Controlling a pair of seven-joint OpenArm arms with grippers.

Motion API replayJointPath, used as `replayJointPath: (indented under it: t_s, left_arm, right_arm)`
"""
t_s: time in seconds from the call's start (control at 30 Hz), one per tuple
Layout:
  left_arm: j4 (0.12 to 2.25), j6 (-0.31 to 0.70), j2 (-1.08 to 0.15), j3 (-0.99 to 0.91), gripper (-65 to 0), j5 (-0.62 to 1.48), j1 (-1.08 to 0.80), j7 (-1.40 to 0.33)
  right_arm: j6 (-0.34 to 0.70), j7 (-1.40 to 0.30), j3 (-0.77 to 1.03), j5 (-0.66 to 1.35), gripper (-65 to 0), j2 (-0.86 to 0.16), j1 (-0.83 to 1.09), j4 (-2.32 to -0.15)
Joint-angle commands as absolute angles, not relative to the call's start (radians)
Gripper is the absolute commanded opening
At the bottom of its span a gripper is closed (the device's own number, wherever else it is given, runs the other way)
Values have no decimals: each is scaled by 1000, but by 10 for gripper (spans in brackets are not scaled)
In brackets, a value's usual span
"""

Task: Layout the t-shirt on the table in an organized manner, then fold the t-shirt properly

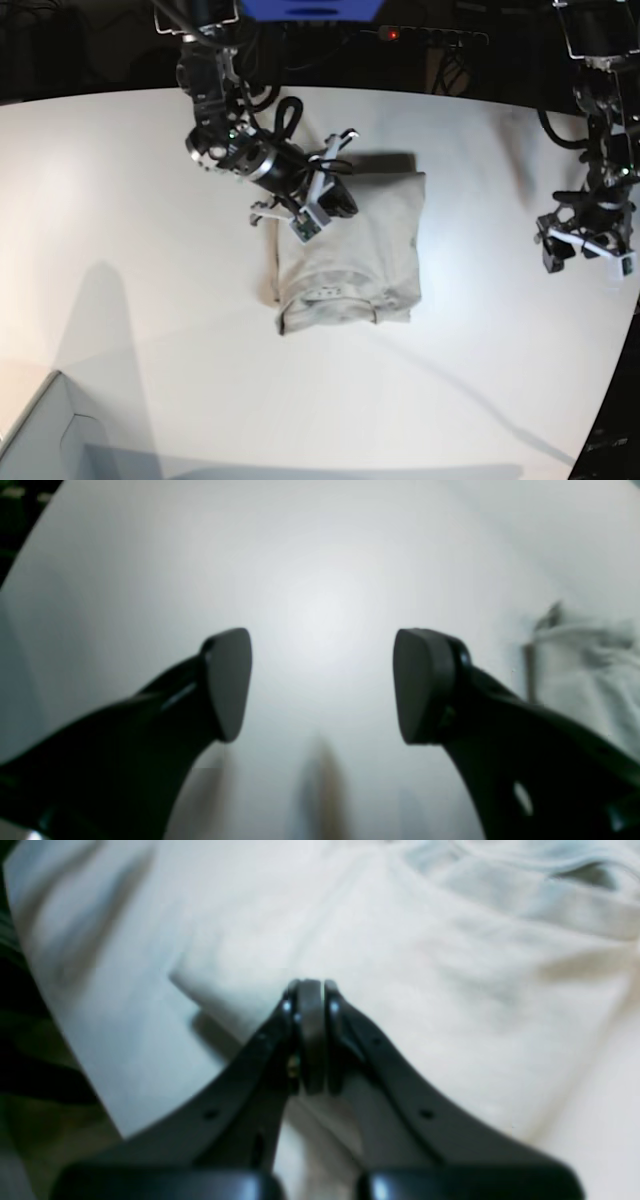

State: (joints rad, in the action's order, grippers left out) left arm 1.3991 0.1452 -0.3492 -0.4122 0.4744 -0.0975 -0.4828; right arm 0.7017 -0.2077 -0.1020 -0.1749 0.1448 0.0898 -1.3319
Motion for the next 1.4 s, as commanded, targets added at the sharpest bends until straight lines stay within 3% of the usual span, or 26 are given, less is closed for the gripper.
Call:
replayJointPath:
  t_s: [0.0, 0.37, 0.77, 0.83, 1.03, 1.37]
  left_arm:
    - [1419, 147, -369, -438, -219, 478, -99, -456]
    - [1419, 147, -366, -526, -219, 478, -205, -456]
    - [1610, 148, -341, -553, -225, 478, -433, -456]
    - [1638, 148, -312, -553, -289, 478, -487, -456]
    - [1653, 148, -248, -555, -650, 472, -624, -455]
    - [1376, 148, -216, -529, -650, 467, -598, -447]
  right_arm:
    - [698, -171, -104, -157, -650, 148, 91, -1320]
    - [698, -50, -104, -157, -650, 127, 119, -1194]
    - [698, -61, -77, -160, -650, 101, 441, -1639]
    - [698, -61, -53, -160, -650, 96, 513, -1672]
    - [698, -53, 77, -160, -650, 84, 661, -1685]
    - [698, -59, 148, -160, -650, -7, 657, -1403]
